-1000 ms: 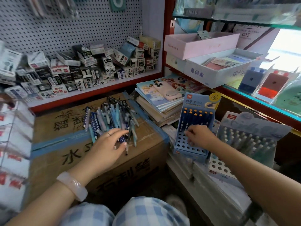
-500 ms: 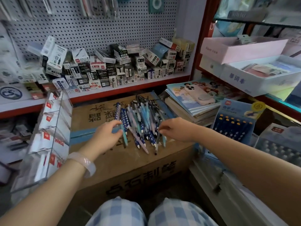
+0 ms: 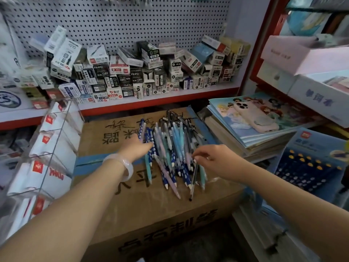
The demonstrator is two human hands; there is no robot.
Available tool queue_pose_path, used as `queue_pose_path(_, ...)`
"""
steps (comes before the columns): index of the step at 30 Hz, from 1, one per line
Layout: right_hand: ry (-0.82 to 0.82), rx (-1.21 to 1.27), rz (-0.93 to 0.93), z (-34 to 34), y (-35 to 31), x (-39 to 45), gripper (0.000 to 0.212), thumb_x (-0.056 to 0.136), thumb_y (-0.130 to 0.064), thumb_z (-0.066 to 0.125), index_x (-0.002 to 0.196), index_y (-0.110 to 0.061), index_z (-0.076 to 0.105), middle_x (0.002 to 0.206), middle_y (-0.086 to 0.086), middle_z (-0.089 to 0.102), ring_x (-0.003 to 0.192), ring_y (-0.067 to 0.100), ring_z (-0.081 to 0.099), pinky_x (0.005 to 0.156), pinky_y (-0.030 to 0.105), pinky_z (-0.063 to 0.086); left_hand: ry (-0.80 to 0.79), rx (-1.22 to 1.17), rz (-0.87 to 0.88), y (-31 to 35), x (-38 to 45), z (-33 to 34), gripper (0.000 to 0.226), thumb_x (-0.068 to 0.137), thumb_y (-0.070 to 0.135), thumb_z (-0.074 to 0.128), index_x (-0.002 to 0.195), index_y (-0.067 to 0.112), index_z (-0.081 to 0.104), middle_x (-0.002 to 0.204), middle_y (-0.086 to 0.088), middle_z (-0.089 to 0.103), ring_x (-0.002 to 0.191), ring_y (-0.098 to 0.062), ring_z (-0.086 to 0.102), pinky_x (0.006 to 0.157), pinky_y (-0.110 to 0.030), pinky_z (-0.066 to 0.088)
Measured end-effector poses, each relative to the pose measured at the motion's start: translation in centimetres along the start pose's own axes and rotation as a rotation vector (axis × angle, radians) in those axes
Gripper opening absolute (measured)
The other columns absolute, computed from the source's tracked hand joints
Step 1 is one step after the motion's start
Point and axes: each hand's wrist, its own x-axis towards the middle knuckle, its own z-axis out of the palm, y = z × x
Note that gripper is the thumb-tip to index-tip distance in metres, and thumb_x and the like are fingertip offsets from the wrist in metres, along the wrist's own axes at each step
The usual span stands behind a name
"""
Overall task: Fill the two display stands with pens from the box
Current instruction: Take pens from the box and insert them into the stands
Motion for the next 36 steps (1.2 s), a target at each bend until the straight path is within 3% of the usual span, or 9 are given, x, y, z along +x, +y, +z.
queue_pose_path(3, 0.017, 0.030, 0.006, -0.1, 1.1, -0.3, 0.026, 0.099, -0.028, 0.044, 0.118, -0.021, 0.059, 0.108, -0.003, 0.065, 0.094, 0.011, 0.061, 0.086, 0.027, 0.051, -0.028, -0.065, -0.060, 0.8, 1.9, 0.7, 0.074, 0.093, 0.044, 0.049, 0.148, 0.012, 0.012, 0.074, -0.001, 0.041, 0.054, -0.009, 0.029, 0.050, -0.024, 0.025)
queue_pose_path(7, 0.063, 0.060, 0.013, 0.0, 2.4, -0.4, 0.025, 0.099, -0.027, 0.044, 0.118, -0.022, 0.060, 0.108, -0.006, 0.064, 0.093, 0.005, 0.058, 0.076, 0.011, 0.044, -0.055, -0.050, -0.036, 1.2, 4.3, 1.5, 0.087, 0.086, 0.049, 0.056, 0.150, 0.026, 0.002, 0.135, -0.012, 0.047, 0.057, -0.009, 0.036, 0.053, -0.024, 0.033)
queue_pose_path(11, 0.054, 0.059, 0.024, 0.7, 3.5, -0.3, 0.025, 0.098, -0.026, 0.044, 0.117, -0.022, 0.060, 0.109, -0.008, 0.064, 0.089, 0.001, 0.055, 0.069, 0.004, 0.042, -0.050, 0.021, -0.087, 2.2, 4.4, 1.5, 0.073, 0.085, 0.043, 0.059, 0.142, 0.009, 0.030, 0.104, -0.009, 0.059, 0.064, -0.014, 0.051, 0.050, -0.025, 0.037)
queue_pose_path(13, 0.054, 0.076, 0.035, 1.0, 3.9, -0.4, 0.025, 0.098, -0.026, 0.045, 0.117, -0.023, 0.061, 0.109, -0.008, 0.065, 0.089, 0.001, 0.056, 0.070, 0.005, 0.042, -0.055, 0.086, -0.106, 2.3, 4.6, 1.4, 0.046, 0.086, 0.035, 0.059, 0.117, 0.002, 0.052, 0.076, -0.005, 0.058, 0.057, -0.013, 0.051, 0.046, -0.024, 0.037)
queue_pose_path(16, 0.047, 0.065, 0.041, 1.2, 4.2, -0.5, 0.025, 0.098, -0.025, 0.045, 0.117, -0.022, 0.061, 0.106, -0.008, 0.064, 0.084, -0.002, 0.054, 0.069, 0.003, 0.040, -0.082, 0.198, -0.122, 1.7, 4.9, 1.7, 0.022, 0.086, 0.027, 0.056, 0.090, 0.005, 0.056, 0.065, -0.006, 0.052, 0.054, -0.018, 0.051, 0.051, -0.026, 0.041)
queue_pose_path(21, 0.021, 0.047, 0.058, 1.4, 4.9, -0.9, 0.025, 0.099, -0.026, 0.044, 0.117, -0.022, 0.060, 0.109, -0.007, 0.064, 0.087, 0.001, 0.053, 0.067, 0.002, 0.038, -0.012, 0.135, -0.131, 0.6, 5.5, 1.8, 0.026, 0.084, 0.013, 0.060, 0.104, 0.000, 0.050, 0.080, -0.010, 0.056, 0.058, -0.020, 0.051, 0.054, -0.029, 0.041)
queue_pose_path(26, 0.019, 0.030, 0.078, 1.7, 5.3, -1.2, 0.025, 0.099, -0.027, 0.044, 0.118, -0.025, 0.060, 0.109, -0.007, 0.064, 0.089, 0.002, 0.056, 0.068, 0.006, 0.039, 0.052, 0.150, -0.133, -0.5, 5.6, 1.6, 0.012, 0.083, 0.014, 0.060, 0.091, 0.006, 0.056, 0.072, -0.008, 0.053, 0.059, -0.021, 0.052, 0.050, -0.028, 0.040)
queue_pose_path(33, 0.021, 0.050, 0.088, 2.0, 5.4, -1.9, 0.026, 0.099, -0.026, 0.045, 0.120, -0.025, 0.059, 0.113, -0.010, 0.063, 0.097, 0.002, 0.055, 0.073, 0.007, 0.038, 0.133, 0.226, -0.019, -1.7, 5.1, 1.5, 0.040, 0.091, 0.015, 0.051, 0.131, 0.015, 0.048, 0.070, -0.007, 0.050, 0.054, -0.018, 0.046, 0.046, -0.026, 0.034)
queue_pose_path(36, 0.024, 0.057, 0.091, 1.9, 5.4, -2.1, 0.025, 0.099, -0.026, 0.044, 0.119, -0.025, 0.059, 0.108, -0.015, 0.059, 0.091, -0.002, 0.052, 0.069, 0.002, 0.038, 0.135, 0.230, 0.002, -1.9, 4.9, 1.3, 0.037, 0.093, 0.020, 0.049, 0.129, 0.013, 0.049, 0.068, -0.006, 0.048, 0.054, -0.017, 0.045, 0.048, -0.026, 0.034)
